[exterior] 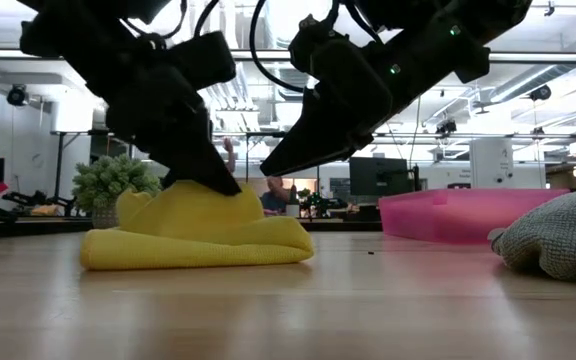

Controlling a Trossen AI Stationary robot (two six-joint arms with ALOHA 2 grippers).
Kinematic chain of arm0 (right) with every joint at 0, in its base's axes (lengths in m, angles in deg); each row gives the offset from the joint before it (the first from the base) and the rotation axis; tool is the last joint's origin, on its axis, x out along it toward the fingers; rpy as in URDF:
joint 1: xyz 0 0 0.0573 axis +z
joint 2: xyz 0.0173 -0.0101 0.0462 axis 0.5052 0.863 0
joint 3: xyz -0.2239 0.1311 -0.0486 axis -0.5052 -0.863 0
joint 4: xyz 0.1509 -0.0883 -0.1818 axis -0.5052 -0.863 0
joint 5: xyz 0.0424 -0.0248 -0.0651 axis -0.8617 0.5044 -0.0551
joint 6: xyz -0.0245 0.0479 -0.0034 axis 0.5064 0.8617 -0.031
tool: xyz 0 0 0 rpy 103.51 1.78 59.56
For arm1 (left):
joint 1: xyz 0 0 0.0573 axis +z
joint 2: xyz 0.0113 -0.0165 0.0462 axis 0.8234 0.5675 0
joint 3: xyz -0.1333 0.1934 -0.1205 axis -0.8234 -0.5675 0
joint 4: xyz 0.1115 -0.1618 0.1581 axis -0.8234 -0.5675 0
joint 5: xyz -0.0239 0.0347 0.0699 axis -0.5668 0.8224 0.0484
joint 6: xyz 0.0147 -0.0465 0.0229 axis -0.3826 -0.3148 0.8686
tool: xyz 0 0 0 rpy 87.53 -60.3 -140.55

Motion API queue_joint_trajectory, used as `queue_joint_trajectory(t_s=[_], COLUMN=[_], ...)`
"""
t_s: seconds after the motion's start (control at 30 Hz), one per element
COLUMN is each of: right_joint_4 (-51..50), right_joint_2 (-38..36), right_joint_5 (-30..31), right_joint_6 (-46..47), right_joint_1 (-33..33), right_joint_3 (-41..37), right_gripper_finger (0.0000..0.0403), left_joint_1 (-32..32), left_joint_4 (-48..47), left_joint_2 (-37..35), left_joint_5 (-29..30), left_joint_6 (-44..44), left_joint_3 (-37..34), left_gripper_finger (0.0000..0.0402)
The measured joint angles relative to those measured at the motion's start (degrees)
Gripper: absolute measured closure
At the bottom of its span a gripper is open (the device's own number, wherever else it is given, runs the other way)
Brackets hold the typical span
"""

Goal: Fold microfiber towels
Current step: Fold the yellow microfiber cloth

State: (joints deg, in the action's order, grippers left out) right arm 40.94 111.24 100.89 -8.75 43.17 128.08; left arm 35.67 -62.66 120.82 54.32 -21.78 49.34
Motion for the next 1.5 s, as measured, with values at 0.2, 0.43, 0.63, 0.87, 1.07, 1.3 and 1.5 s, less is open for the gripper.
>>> queue_joint_trajectory(t_s=[0.2, 0.43, 0.63, 0.87, 1.07, 1.3, 1.5], right_joint_4=[-0.08, -0.2, -0.15, -0.15, -0.12, 6.4, 15.13], right_joint_2=[0.0, 0.0, -0.02, -0.02, -0.02, 0.57, 4.67], right_joint_5=[0.0, -0.04, -0.11, -0.18, -0.18, -7.15, -11.63], right_joint_6=[-0.02, -0.04, -0.04, -0.04, -0.04, 0.04, -0.96], right_joint_1=[-0.01, 0.0, -0.01, 0.01, 0.01, 0.04, 0.27], right_joint_3=[0.0, -0.02, -0.04, -0.04, -0.04, -0.04, 0.0], right_gripper_finger=[0.0307, 0.0308, 0.0308, 0.0307, 0.0307, 0.0313, 0.0344], left_joint_1=[-1.03, -3.55, -5.63, -8.04, -10.25, -10.66, -10.36], left_joint_4=[-3.57, -7.88, -9.63, -9.55, -9.42, -15.29, -29.65], left_joint_2=[-1.94, -6.55, -8.08, -7.86, -7.86, -8.66, -11.36], left_joint_5=[-3.98, -11.64, -15.21, -18.85, -21.29, -23.82, -17.48], left_joint_6=[-0.41, -0.96, -3.51, -7.04, -8.64, -14.92, -14.8], left_joint_3=[-0.02, -0.2, -0.62, -0.68, -0.17, 0.21, 1.18], left_gripper_finger=[0.0397, 0.0391, 0.0368, 0.0259, 0.0195, 0.019, 0.019])
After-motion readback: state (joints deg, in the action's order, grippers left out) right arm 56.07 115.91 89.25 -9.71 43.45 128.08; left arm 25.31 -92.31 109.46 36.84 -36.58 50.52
